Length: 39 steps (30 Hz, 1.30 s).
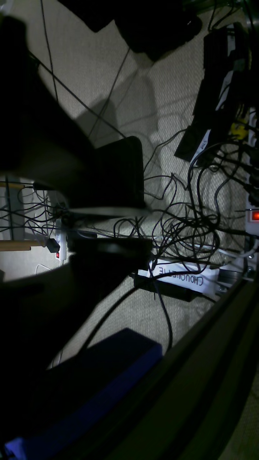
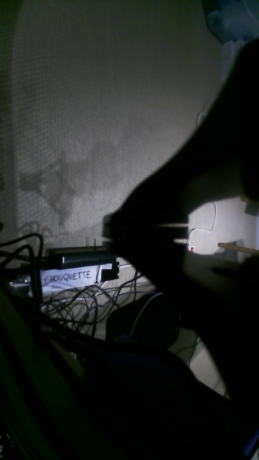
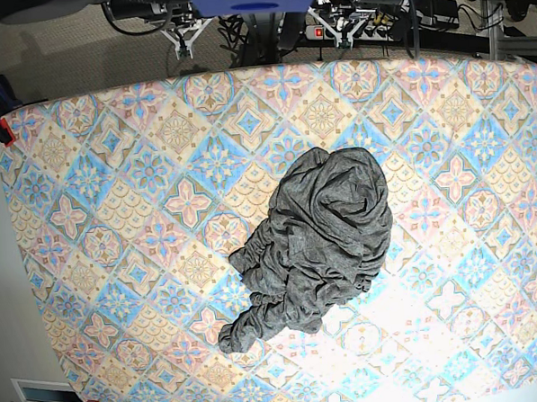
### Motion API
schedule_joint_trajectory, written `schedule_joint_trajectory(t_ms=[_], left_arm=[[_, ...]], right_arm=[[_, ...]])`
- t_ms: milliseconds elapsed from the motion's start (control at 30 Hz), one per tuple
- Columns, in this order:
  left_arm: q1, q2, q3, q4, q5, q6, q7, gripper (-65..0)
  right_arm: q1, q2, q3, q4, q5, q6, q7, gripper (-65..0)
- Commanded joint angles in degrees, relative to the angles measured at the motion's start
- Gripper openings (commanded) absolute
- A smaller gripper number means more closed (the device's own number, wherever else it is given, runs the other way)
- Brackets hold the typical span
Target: Layout the t-shirt on the table in an organized manner, then fold the t-shirt properly
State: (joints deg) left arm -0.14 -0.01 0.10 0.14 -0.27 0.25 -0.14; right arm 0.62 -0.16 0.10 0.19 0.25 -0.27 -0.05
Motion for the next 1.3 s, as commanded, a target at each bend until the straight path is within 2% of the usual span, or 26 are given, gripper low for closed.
schedule_joint_trajectory(t_ms=[0,600,833,900,1033,1267], left_arm=[[0.2,0.1,0.0,-0.1,0.0,0.1,0.3,-55.9],[0.2,0.1,0.0,-0.1,0.1,0.1,0.3,-55.9],[1.5,-0.1,-0.1,0.1,-0.1,0.1,-0.3,-56.2],[2.7,-0.1,-0.1,0.5,-0.1,0.1,-3.9,-56.2],[6.6,-1.2,-0.1,0.5,0.0,0.1,-14.8,-56.2],[12.1,-2.2,-0.1,0.4,-0.2,0.0,-29.4,-56.3]], right_arm=[[-0.1,-0.1,-0.1,-0.1,0.0,-0.2,0.1,-64.9],[-0.2,0.0,-0.1,-0.1,0.0,-0.2,0.1,-64.9],[-0.6,1.4,0.2,-0.1,0.3,-0.2,0.2,-65.0],[-0.6,2.7,0.2,-0.1,0.3,-0.2,1.1,-65.0],[-1.2,4.4,0.8,-0.2,0.4,-0.4,6.8,-65.0],[-6.5,5.0,6.5,-0.2,0.3,-0.3,14.5,-65.0]])
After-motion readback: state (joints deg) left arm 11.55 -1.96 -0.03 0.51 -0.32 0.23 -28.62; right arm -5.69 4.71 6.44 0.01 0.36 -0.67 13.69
